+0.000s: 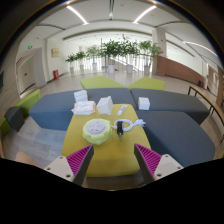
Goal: Unplug charger
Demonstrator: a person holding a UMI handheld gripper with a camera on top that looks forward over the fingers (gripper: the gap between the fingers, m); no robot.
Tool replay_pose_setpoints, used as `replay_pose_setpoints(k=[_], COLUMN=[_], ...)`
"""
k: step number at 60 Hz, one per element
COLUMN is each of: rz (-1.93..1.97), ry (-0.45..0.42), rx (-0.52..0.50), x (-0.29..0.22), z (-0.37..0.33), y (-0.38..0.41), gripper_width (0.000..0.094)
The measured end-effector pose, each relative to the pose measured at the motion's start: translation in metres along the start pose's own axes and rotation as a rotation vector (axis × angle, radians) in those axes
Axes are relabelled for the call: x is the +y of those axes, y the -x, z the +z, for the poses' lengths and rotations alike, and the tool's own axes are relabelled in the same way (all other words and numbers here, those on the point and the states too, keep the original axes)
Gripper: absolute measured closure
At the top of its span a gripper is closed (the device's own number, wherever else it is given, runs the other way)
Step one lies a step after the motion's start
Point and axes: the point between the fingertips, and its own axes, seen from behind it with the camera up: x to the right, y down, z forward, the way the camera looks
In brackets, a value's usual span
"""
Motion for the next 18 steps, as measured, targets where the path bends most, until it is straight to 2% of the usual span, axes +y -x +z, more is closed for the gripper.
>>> replay_pose_setpoints(k=[14, 18], rz=[-0.009, -0.001], ry=[-0.078, -0.069], rx=[0.050, 0.040], x=[-0.002, 0.004], z=[-0.039, -0.040], y=[-0.013, -0.013], gripper_width=[0.0086, 0.0099])
